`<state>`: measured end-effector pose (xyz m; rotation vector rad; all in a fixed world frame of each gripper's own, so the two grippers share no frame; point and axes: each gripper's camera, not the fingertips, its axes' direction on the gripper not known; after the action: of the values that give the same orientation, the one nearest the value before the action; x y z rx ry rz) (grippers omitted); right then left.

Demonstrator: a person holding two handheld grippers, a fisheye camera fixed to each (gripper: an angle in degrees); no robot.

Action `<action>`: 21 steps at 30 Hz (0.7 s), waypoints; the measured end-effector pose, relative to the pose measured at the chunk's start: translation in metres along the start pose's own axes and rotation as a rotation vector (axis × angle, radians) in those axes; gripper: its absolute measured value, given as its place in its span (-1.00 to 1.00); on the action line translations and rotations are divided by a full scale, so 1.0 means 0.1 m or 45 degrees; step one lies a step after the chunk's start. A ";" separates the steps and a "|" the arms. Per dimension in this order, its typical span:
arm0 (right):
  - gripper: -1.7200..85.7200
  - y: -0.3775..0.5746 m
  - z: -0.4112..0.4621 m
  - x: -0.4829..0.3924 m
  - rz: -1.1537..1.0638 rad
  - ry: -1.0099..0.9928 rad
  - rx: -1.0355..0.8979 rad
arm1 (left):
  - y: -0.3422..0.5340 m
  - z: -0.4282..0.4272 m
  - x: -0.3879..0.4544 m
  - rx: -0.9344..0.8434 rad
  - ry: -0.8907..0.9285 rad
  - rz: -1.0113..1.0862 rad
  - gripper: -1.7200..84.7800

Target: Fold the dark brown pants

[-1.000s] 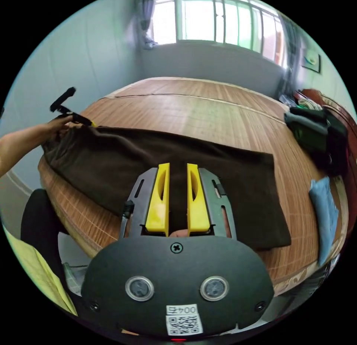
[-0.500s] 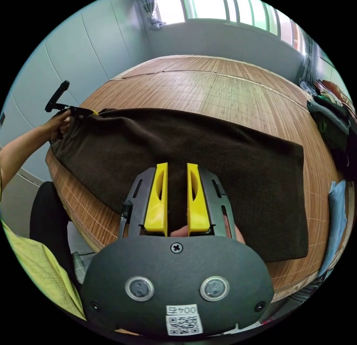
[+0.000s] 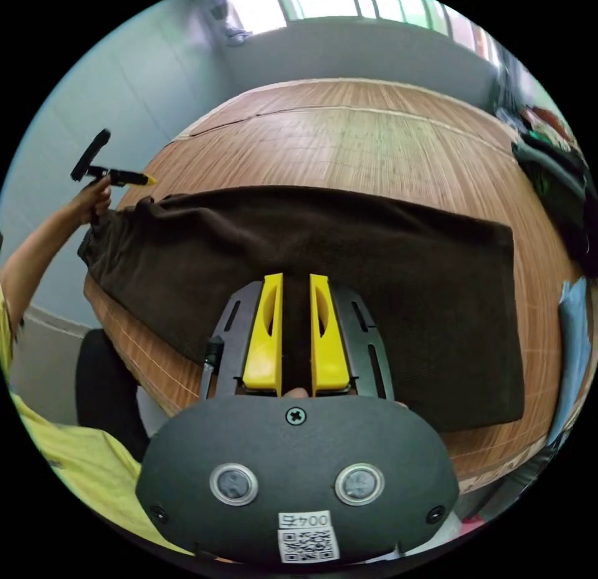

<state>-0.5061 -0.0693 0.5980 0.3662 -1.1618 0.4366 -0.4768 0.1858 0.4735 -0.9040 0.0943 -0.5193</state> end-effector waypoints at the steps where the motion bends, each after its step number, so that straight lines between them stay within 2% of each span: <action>1: -0.85 -0.06 0.02 0.07 0.045 -0.034 -0.030 | -0.10 0.05 0.04 -0.046 -0.002 0.028 -0.73; 4: -0.87 -0.12 0.07 0.11 -0.018 -0.020 -0.030 | -0.35 0.18 0.18 -0.181 0.011 0.117 -0.71; 6: -0.88 -0.15 0.09 0.18 0.081 -0.052 -0.007 | -0.50 0.23 0.26 -0.247 -0.009 0.172 -0.71; 14: -0.90 -0.30 0.26 0.24 0.098 -0.060 -0.009 | -1.00 0.56 0.72 -0.547 -0.295 0.450 -0.69; 21: -0.89 -0.32 0.40 0.04 -0.180 0.075 0.035 | -1.23 0.55 0.80 -0.513 -0.110 0.437 -0.68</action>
<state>-0.5207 -0.1159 0.6140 0.4534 -1.0658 0.3382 -0.4394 0.1261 0.6131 -1.2718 0.2772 -0.1395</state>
